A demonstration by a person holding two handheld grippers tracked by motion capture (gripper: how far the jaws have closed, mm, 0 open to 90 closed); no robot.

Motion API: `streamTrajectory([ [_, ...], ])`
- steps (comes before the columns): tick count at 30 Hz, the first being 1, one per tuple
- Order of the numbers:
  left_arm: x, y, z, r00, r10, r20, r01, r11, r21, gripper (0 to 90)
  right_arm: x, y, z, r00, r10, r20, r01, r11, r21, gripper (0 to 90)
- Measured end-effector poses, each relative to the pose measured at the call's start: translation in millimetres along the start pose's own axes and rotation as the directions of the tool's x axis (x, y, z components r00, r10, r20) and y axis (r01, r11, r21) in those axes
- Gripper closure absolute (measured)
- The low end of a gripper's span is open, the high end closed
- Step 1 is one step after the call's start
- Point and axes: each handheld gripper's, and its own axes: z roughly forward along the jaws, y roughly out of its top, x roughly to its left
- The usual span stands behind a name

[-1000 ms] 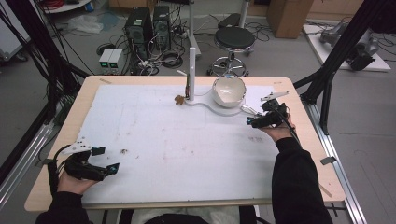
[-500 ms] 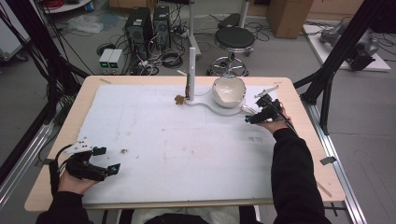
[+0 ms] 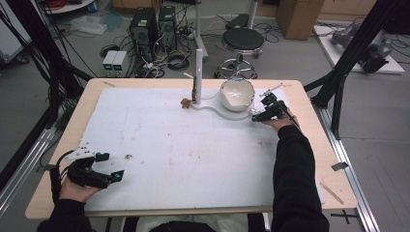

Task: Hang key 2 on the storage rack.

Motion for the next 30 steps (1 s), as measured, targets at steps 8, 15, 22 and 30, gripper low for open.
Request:
streamTrajectory([
  [8,0.5,-0.5,0.6,1.0,-0.004,0.005,0.004,1.0,0.0,1.8,-0.1,-0.8,2.0,0.9998,0.011,-0.02,-0.01,0.999,0.031,63.0],
  [15,0.8,-0.4,-0.6,1.0,0.0,0.009,0.0,1.0,-0.006,1.7,0.1,-2.0,-5.7,0.9995,-0.028,0.017,0.027,0.999,0.047,74.8],
  [22,0.2,-0.6,-1.0,1.0,-0.004,0.007,0.004,0.9999,-0.01,1.7,-4.0,-2.4,-18.6,0.9994,0.017,0.03,-0.017,1.0,0.007,75.0],
  [30,-1.1,-0.2,-0.7,1.0,0.005,0.004,-0.005,0.9998,-0.017,1.7,-11.5,-5.9,-35.6,0.9942,0.106,0.017,-0.106,0.994,-0.03,75.0],
])
